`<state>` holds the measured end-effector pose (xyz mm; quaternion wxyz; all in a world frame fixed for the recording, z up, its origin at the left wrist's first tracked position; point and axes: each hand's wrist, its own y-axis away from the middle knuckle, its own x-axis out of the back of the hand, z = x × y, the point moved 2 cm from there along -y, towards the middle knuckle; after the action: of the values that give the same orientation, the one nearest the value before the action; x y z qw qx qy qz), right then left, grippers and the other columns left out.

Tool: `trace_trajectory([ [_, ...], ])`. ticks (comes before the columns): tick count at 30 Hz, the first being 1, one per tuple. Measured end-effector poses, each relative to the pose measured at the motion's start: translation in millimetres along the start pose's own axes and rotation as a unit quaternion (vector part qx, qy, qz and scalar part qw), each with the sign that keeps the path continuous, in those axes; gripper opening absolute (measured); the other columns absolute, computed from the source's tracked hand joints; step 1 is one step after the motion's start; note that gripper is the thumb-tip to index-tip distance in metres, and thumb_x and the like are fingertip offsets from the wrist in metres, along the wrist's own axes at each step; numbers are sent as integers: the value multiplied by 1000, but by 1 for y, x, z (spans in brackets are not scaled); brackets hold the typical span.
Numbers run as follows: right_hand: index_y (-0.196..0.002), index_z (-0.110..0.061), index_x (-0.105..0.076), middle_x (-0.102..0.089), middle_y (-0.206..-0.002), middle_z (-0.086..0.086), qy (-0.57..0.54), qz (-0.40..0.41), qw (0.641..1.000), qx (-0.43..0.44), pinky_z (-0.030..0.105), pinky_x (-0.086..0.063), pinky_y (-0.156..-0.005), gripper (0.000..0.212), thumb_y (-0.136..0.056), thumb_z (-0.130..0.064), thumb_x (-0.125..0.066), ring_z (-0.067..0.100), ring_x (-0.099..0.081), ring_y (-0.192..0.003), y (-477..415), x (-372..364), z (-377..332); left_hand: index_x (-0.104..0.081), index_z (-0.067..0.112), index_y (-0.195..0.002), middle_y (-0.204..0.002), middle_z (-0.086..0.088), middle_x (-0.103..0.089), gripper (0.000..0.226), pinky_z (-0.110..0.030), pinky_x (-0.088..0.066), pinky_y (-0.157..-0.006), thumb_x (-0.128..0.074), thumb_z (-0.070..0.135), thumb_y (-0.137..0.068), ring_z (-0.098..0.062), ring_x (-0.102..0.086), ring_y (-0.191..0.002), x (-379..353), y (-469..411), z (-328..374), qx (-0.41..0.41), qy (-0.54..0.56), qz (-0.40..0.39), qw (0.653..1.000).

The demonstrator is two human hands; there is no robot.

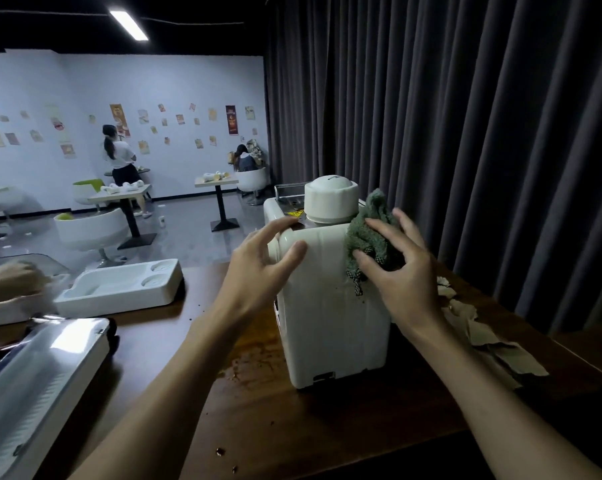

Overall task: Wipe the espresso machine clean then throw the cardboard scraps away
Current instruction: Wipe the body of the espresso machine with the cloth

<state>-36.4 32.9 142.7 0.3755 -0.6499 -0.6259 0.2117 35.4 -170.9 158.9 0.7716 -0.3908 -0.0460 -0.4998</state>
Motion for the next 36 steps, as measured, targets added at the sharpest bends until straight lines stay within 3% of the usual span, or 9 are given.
trace_trajectory([
  [3, -124, -19, -65, -41, -145, 4, 36, 10, 998, 45, 6, -25, -108, 45, -81, -9, -76, 10, -36, -134, 3, 6, 5, -53, 55, -123, -146, 0, -39, 40, -41, -42, -107, -52, 65, -84, -17, -42, -131, 2, -1, 3, 21, -62, -5, 998],
  [5, -121, -13, -67, -45, -134, 8, 72, 44, 993, 77, 25, -36, -110, 42, -81, -8, -76, 16, -44, -127, 6, 11, 9, -56, 50, -126, -152, 2, -32, 42, -42, -35, -109, -51, 61, -85, -19, -32, -138, 3, -1, 10, 5, -124, 13, 992],
  [7, -118, -7, -68, -48, -125, 12, 98, 79, 987, 97, 39, -44, -103, 39, -80, -7, -76, 26, -51, -117, 7, 16, 13, -60, 42, -129, -145, 7, -41, 43, -46, -38, -110, -50, 56, -89, -17, -36, -136, 3, 0, 16, -20, -148, 22, 989],
  [12, -119, -1, -65, -48, -119, 16, 137, 92, 980, 115, 35, -46, -95, 41, -81, -10, -77, 25, -50, -108, 8, 12, 13, -62, 40, -124, -128, 18, -46, 32, -33, -39, -101, -53, 45, -94, -8, -44, -125, -2, 1, 18, -30, -117, 39, 992],
  [16, -124, 5, -60, -42, -126, 23, 151, 76, 978, 122, 21, -30, -103, 51, -85, -24, -73, 26, -39, -116, 19, 2, 6, -62, 37, -121, -126, 13, -47, 23, -27, -35, -94, -57, 31, -99, -9, -45, -120, -5, 3, 21, -19, -116, 46, 992],
  [20, -124, 3, -61, -42, -129, 24, 167, 74, 974, 133, 35, -42, -102, 39, -89, -13, -68, 28, -42, -119, 19, 8, 10, -62, 35, -125, -126, 13, -46, 26, -26, -34, -96, -56, 32, -100, -7, -43, -119, -2, 4, 25, -9, -120, 34, 992],
  [27, -121, 3, -63, -50, -127, 20, 127, 81, 982, 110, 27, -37, -104, 43, -84, -16, -75, 31, -50, -119, 24, -21, -16, -59, 35, -126, -127, 9, -44, 26, -30, -33, -97, -53, 34, -100, -12, -40, -125, -2, 5, 29, 10, -114, 14, 993],
  [31, -125, 2, -61, -51, -128, 20, 139, 55, 978, 145, 33, -43, -104, 52, -85, -28, -73, 31, -48, -122, 33, -40, -28, -60, 35, -128, -126, 10, -44, 28, -30, -33, -98, -54, 34, -100, -7, -40, -125, 0, 6, 27, 4, -108, 13, 994],
  [36, -123, -4, -65, -53, -128, 21, 224, 84, 956, 168, 42, -46, -99, 47, -82, -25, -75, 33, -48, -118, 34, -35, -15, -58, 37, -130, -127, 10, -44, 30, -33, -37, -99, -54, 40, -100, -9, -40, -127, 2, 5, 22, -5, -115, 1, 993],
])
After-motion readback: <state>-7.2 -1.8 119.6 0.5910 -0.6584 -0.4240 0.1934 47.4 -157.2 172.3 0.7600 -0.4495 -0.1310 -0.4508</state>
